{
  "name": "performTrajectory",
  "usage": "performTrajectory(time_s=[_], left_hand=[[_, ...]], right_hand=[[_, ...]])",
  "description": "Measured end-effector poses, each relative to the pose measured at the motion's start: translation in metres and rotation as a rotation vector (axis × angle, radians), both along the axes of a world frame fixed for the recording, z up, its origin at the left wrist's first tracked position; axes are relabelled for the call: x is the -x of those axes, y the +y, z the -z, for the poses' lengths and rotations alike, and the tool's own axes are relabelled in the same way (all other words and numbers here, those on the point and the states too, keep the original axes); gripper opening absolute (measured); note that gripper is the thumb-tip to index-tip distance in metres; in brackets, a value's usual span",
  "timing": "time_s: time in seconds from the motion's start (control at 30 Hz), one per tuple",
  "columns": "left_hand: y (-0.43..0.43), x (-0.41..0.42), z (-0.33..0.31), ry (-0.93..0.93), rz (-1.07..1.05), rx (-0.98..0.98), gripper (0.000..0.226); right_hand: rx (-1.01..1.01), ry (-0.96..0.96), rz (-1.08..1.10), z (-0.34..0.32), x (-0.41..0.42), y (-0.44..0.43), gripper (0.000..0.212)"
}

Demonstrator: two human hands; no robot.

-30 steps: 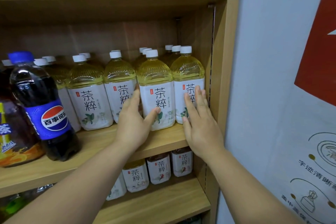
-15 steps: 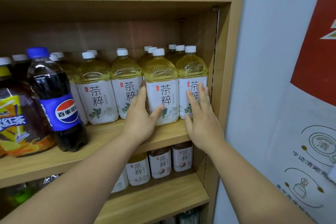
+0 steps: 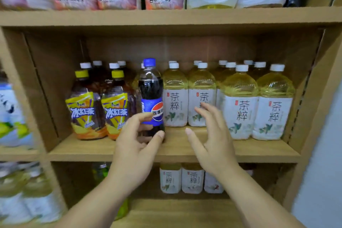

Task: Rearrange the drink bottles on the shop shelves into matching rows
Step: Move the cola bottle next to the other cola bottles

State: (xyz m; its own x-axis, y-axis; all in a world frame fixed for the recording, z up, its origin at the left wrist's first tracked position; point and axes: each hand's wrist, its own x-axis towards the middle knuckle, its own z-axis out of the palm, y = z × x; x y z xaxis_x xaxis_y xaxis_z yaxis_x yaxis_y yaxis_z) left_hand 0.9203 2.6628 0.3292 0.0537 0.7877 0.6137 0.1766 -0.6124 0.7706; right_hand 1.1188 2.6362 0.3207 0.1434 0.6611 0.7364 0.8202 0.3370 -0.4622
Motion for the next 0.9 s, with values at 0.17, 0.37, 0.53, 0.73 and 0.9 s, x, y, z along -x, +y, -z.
performTrajectory(time_s=[0.17, 0.37, 0.53, 0.73, 0.9], left_hand=[[0.032, 0.030, 0.003, -0.006, -0.031, 0.063, 0.045], [0.058, 0.031, 0.021, 0.154, 0.080, 0.108, 0.059], [0.069, 0.030, 0.036, 0.237, 0.072, 0.024, 0.067], [0.074, 0.037, 0.040, 0.275, 0.164, 0.024, 0.086], [0.073, 0.037, 0.035, 0.182, 0.251, 0.056, 0.078]], right_hand=[[0.212, 0.350, -0.230, -0.010, 0.051, 0.043, 0.053], [0.345, 0.469, -0.409, 0.004, 0.064, 0.072, 0.047], [0.309, 0.421, -0.343, 0.008, 0.064, 0.067, 0.052], [0.273, 0.437, -0.264, 0.007, 0.068, 0.061, 0.051], [0.231, 0.481, -0.206, 0.006, 0.077, 0.046, 0.049]])
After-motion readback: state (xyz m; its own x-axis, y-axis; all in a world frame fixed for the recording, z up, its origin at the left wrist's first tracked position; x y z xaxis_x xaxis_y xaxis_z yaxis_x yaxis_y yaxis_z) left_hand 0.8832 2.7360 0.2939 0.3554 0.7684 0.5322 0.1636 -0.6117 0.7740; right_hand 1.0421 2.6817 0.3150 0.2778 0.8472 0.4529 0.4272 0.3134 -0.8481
